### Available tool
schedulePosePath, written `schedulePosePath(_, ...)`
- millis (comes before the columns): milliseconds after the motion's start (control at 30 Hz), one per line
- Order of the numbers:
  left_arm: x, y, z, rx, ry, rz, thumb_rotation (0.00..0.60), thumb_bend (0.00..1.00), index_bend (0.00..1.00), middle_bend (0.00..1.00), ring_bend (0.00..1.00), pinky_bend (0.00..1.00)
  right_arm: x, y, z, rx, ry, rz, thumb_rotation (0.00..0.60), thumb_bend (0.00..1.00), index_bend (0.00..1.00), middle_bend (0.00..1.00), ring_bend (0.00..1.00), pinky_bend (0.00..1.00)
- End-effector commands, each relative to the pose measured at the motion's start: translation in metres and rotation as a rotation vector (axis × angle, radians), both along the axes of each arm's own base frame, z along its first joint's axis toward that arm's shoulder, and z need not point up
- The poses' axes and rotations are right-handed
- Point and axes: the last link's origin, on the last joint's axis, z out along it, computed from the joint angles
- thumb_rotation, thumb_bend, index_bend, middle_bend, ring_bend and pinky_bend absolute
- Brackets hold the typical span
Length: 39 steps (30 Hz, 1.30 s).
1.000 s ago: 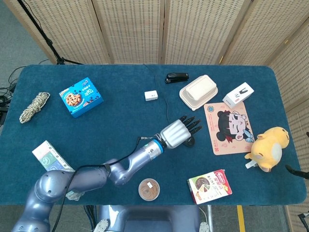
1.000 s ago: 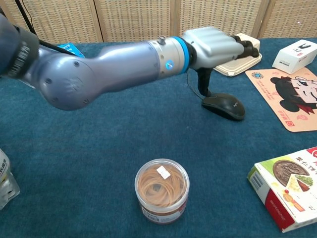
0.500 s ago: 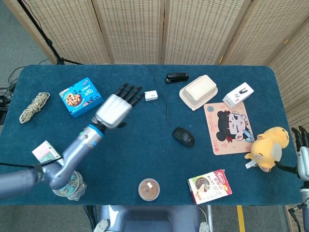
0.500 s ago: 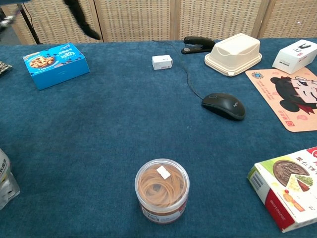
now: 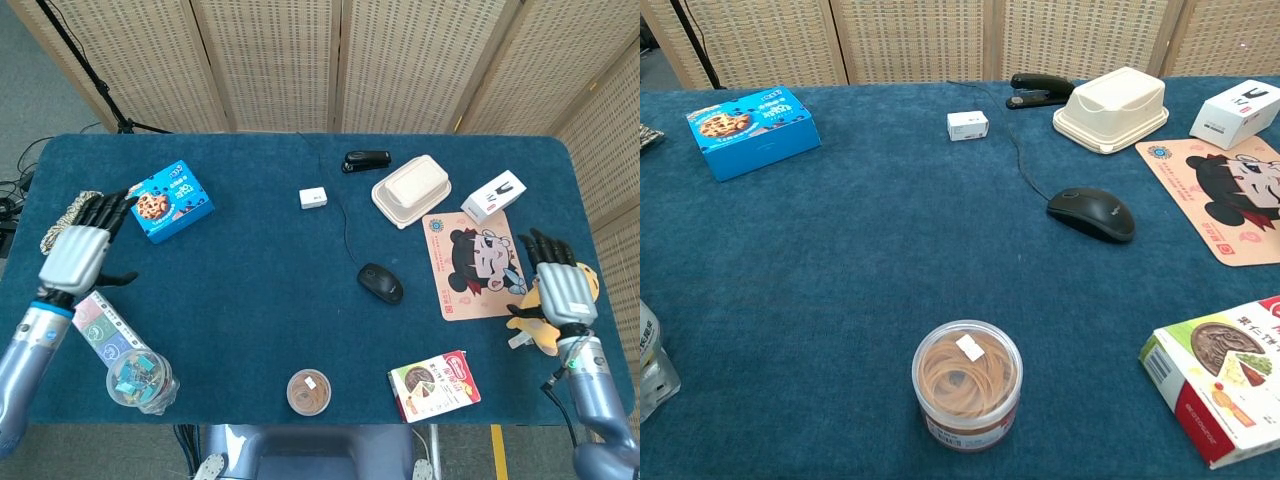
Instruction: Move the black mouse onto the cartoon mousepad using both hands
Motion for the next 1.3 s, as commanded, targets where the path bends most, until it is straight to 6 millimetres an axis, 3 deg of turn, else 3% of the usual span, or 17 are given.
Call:
schedulePosePath(33,-0.02,-0.024,0.014,0.025,-0.057,0.072,0.6,0.11,0.0,0.0,0.0,0.0,0.02,-0.017,-0.02,0.057,-0.02,0.025,0.6,0.0,0.0,0.0,0.0,0.0)
schedulePosePath(367,-0.033,-0.043,0.026,0.071,-0.116,0.093,0.6,0.11,0.0,0.0,0.0,0.0,0.071,-0.05,-0.067,0.167,-0.082,0.086,0.6,0.0,0.0,0.0,0.0,0.0)
schedulePosePath(667,-0.037,-0.044,0.032,0.073,-0.126,0.12,0.6,0.11,0.0,0.0,0.0,0.0,0.111,-0.059,-0.111,0.204,-0.19,0.111,0.6,0.0,0.0,0.0,0.0,0.0)
schedulePosePath(833,-0.039,-0.042,0.032,0.066,-0.134,0.129,0.6,0.11,0.0,0.0,0.0,0.0,0.122,-0.054,-0.148,0.228,-0.217,0.095,0.6,0.0,0.0,0.0,0.0,0.0)
schedulePosePath(967,-0.04,-0.041,0.033,0.066,-0.138,0.136,0.6,0.11,0.0,0.0,0.0,0.0,0.126,-0.053,-0.165,0.234,-0.237,0.082,0.6,0.0,0.0,0.0,0.0,0.0)
schedulePosePath(1167,-0.043,-0.041,0.035,0.069,-0.149,0.145,0.6,0.11,0.0,0.0,0.0,0.0,0.124,-0.057,-0.18,0.251,-0.244,0.065,0.6,0.0,0.0,0.0,0.0,0.0)
schedulePosePath(1300,-0.045,-0.04,0.037,0.075,-0.158,0.154,0.6,0.11,0.0,0.0,0.0,0.0,0.117,-0.06,-0.179,0.241,-0.243,0.047,0.6,0.0,0.0,0.0,0.0,0.0)
